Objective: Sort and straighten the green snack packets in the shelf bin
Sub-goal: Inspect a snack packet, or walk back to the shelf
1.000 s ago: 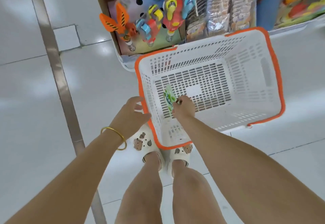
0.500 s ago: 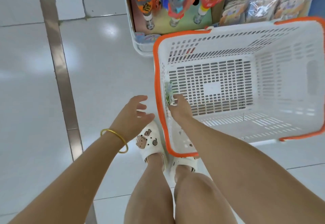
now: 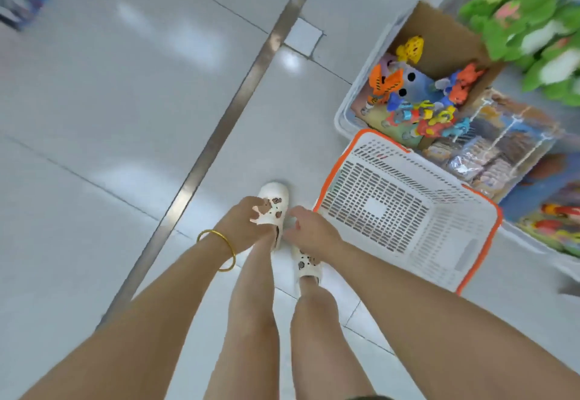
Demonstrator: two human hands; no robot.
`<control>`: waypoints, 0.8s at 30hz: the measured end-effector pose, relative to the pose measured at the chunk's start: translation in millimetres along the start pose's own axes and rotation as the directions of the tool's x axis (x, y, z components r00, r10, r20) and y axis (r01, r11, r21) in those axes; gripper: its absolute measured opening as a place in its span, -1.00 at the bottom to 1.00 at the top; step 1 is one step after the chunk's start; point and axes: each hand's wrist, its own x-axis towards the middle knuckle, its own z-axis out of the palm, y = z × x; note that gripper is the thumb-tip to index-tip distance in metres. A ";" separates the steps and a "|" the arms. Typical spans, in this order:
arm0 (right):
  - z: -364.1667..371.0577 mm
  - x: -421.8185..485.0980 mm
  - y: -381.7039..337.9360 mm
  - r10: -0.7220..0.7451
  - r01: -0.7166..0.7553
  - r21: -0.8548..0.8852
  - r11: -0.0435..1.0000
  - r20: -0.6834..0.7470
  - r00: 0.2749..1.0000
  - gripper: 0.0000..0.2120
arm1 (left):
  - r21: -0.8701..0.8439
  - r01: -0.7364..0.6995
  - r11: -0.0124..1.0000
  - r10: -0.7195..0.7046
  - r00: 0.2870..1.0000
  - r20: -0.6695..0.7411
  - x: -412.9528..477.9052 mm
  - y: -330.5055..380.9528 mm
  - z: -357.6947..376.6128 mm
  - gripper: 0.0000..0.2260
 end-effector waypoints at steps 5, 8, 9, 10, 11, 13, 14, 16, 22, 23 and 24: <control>7.7 -63.1 -97.9 -0.144 0.182 -0.315 0.932 0.141 0.980 -0.57 | -0.216 0.068 0.974 -0.099 0.986 -0.135 -115.2 -67.6 -46.4 -0.51; 34.4 -83.1 -159.4 -0.195 0.295 -0.533 0.793 0.237 0.952 -0.56 | -0.346 0.080 0.935 -0.157 0.967 -0.200 -169.7 -112.7 -71.8 -0.49; 48.8 -89.0 -182.9 -0.204 0.335 -0.589 0.735 0.280 0.938 -0.56 | -0.390 0.078 0.918 -0.176 0.959 -0.222 -186.2 -130.5 -81.6 -0.49; 65.4 -94.0 -207.3 -0.210 0.372 -0.634 0.678 0.318 0.925 -0.56 | -0.435 0.073 0.897 -0.193 0.952 -0.238 -201.4 -149.0 -91.6 -0.49; 83.1 -99.3 -232.9 -0.216 0.408 -0.671 0.620 0.354 0.910 -0.56 | -0.473 0.068 0.879 -0.209 0.944 -0.253 -215.3 -168.2 -102.3 -0.48; 126.8 -107.7 -284.2 -0.232 0.480 -0.727 0.491 0.422 0.877 -0.58 | -0.547 0.052 0.836 -0.240 0.929 -0.280 -241.7 -211.2 -125.8 -0.47; 152.3 -110.5 -310.8 -0.238 0.516 -0.747 0.420 0.458 0.857 -0.59 | -0.580 0.041 0.814 -0.256 0.920 -0.295 -254.0 -235.7 -138.6 -0.47; 208.4 -114.3 -362.6 -0.240 0.583 -0.763 0.279 0.532 0.812 -0.60 | -0.630 0.035 0.776 -0.302 0.897 -0.322 -278.7 -287.5 -165.0 -0.48; 378.1 -128.5 -506.0 -0.191 0.686 -0.726 0.049 0.667 0.720 -0.57 | -0.771 0.048 0.635 -0.440 0.843 -0.310 -344.9 -439.7 -240.3 -0.48; 399.4 -129.1 -524.3 -0.179 0.700 -0.714 0.031 0.685 0.706 -0.57 | -0.783 0.050 0.620 -0.460 0.832 -0.311 -352.9 -459.1 -250.5 -0.48; 421.1 -130.6 -544.9 -0.160 0.713 -0.701 0.005 0.703 0.692 -0.57 | -0.803 0.052 0.593 -0.477 0.826 -0.299 -361.9 -479.0 -261.2 -0.48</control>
